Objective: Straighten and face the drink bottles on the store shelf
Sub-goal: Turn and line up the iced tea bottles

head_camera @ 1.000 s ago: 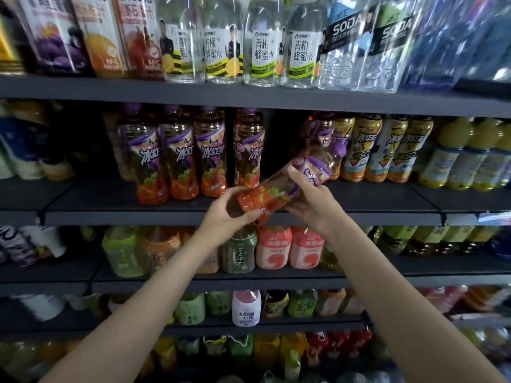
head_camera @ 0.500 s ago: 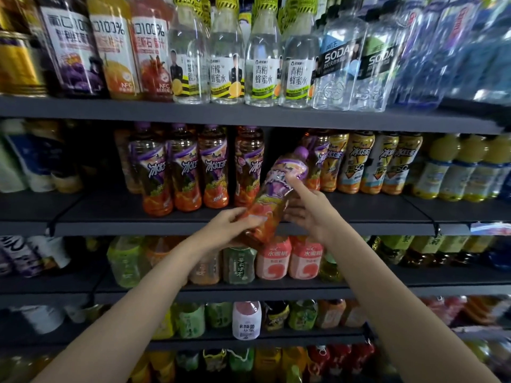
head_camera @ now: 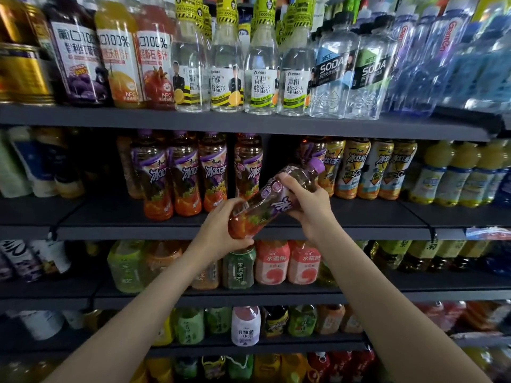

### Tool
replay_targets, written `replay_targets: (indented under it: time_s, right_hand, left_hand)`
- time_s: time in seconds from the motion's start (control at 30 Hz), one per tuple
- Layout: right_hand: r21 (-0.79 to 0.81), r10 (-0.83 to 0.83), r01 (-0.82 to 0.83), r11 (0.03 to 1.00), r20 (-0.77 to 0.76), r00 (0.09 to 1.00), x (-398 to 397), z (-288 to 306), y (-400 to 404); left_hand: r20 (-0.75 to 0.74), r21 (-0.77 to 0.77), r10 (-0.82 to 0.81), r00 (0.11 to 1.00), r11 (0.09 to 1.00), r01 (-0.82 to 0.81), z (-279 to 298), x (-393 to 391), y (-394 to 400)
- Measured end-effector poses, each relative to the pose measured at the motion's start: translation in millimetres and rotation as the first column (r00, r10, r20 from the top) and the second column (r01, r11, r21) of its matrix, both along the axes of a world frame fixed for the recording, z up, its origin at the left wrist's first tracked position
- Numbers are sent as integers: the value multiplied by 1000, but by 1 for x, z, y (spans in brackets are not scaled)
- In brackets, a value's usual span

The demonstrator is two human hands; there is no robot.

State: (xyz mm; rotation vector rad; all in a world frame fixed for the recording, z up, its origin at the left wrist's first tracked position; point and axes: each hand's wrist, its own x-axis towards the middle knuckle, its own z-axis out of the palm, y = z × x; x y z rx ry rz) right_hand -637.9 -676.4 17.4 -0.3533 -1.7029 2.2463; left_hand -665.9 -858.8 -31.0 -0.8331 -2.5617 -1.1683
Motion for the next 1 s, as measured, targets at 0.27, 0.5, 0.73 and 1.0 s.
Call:
replay_targets:
  time_s: [0.27,0.5,0.73,1.0]
  right_hand:
    - [448,253,-131,885,-225,941,22,12,2]
    - [493,313,-176,852,-211,926,17,13,2]
    - [522,110,98,848,-354,929,15,17,-6]
    - [400,150,28,916,-407,901,15,25,-1]
  left_hand:
    - [311,211,-300,902,947,242,17,-2,7]
    - [218,270,-221,951,950,159,14,7,21]
    - [72,224,0,997,974,-16,18,9,32]
    - [145,246,-83,986,968,46,32,8,29]
